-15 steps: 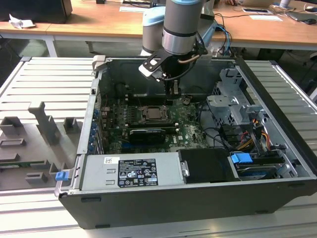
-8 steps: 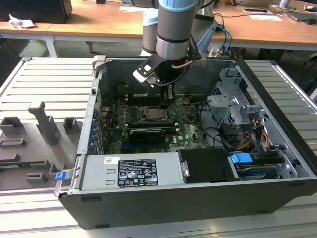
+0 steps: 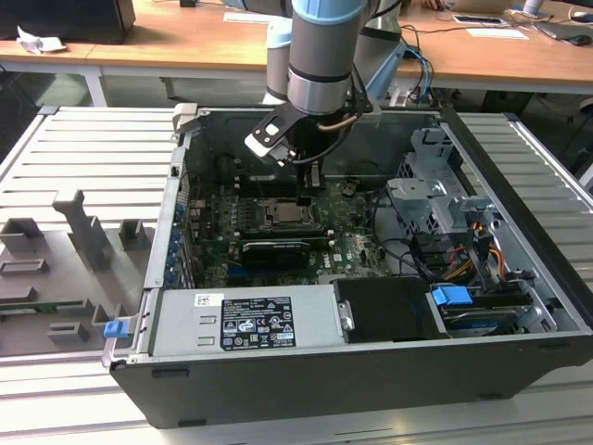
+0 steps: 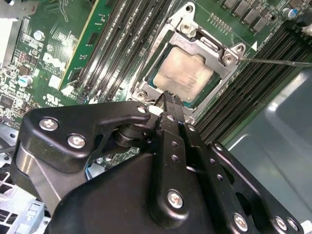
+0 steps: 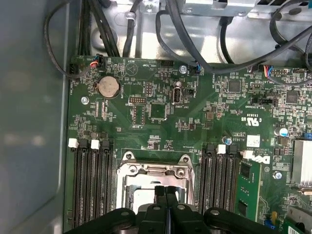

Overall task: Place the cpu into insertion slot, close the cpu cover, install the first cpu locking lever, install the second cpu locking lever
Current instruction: 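Close the cpu cover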

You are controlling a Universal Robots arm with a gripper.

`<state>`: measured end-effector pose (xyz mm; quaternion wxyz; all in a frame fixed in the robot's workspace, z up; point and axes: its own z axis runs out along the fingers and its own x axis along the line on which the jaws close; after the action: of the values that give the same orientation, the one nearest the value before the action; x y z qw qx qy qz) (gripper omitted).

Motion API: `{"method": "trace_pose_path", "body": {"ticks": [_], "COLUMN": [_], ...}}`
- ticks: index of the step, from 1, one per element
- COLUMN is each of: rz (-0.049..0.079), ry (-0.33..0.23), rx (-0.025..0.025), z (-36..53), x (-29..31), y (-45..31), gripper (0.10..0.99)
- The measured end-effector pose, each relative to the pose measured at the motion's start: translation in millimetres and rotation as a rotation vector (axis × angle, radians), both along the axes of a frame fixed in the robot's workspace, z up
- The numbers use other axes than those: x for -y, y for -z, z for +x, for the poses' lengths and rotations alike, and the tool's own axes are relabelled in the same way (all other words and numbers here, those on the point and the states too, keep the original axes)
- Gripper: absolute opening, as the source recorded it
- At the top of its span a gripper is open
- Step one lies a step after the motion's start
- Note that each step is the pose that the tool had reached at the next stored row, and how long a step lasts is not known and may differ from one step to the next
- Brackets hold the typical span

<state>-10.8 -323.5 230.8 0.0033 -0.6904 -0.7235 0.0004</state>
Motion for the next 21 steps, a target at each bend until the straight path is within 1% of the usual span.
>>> {"method": "trace_pose_path", "body": {"ticks": [2, 6, 7, 9, 11, 12, 15, 16, 17, 18, 20, 21], "rz": [0.0, 0.0, 0.0, 0.0, 0.007, 0.008, 0.008, 0.008, 0.008, 0.008, 0.007, 0.007], "ry": [-0.002, -0.009, -0.015, -0.042, -0.047, -0.047, -0.047, -0.047, -0.048, -0.049, -0.049, -0.049], "rx": [-0.0001, 0.0, 0.0, -0.0001, 0.0015, 0.0025, 0.0037, 0.0037, 0.004, 0.0055, 0.0085, 0.0099], "z": [-2.4, -12.1, -13.1, -14.8, -22.7, -25.9, -33.7, -35.1, -37.3, -37.3, -37.4, -37.1], "x": [0.0, 0.0, 0.2, 1.1, 1.1, 1.0, 1.0, 0.8, -4.2, -7.0, -7.7, -8.0], "y": [0.0, 1.3, 2.6, 8.2, 10.5, 11.1, 12.7, 13.4, 18.3, 22.8, 26.2, 26.7], "gripper": [0.106, 0.106, 0.106, 0.106, 0.106, 0.106, 0.106, 0.106, 0.106, 0.106, 0.106, 0.106]}}
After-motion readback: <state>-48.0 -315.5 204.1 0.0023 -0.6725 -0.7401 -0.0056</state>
